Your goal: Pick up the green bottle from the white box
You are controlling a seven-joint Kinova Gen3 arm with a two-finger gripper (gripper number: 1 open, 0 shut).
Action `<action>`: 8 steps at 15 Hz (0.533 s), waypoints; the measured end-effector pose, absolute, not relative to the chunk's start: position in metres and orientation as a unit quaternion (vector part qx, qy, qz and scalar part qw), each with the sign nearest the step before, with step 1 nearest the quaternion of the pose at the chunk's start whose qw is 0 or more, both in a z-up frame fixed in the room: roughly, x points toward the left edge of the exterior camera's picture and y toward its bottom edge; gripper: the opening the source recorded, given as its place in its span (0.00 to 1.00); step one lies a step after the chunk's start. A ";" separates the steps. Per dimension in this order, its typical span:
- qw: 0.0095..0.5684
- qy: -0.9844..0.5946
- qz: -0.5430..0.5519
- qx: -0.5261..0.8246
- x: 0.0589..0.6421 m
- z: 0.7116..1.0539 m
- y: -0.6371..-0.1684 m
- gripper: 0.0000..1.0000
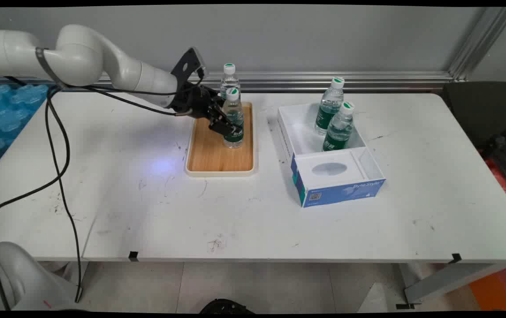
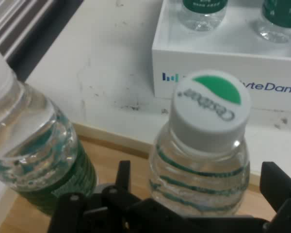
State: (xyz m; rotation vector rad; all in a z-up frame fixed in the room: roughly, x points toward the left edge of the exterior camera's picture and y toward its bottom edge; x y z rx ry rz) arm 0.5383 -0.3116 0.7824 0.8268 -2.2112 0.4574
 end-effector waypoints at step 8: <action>0.354 -0.865 0.182 0.306 0.549 0.827 -0.297 1.00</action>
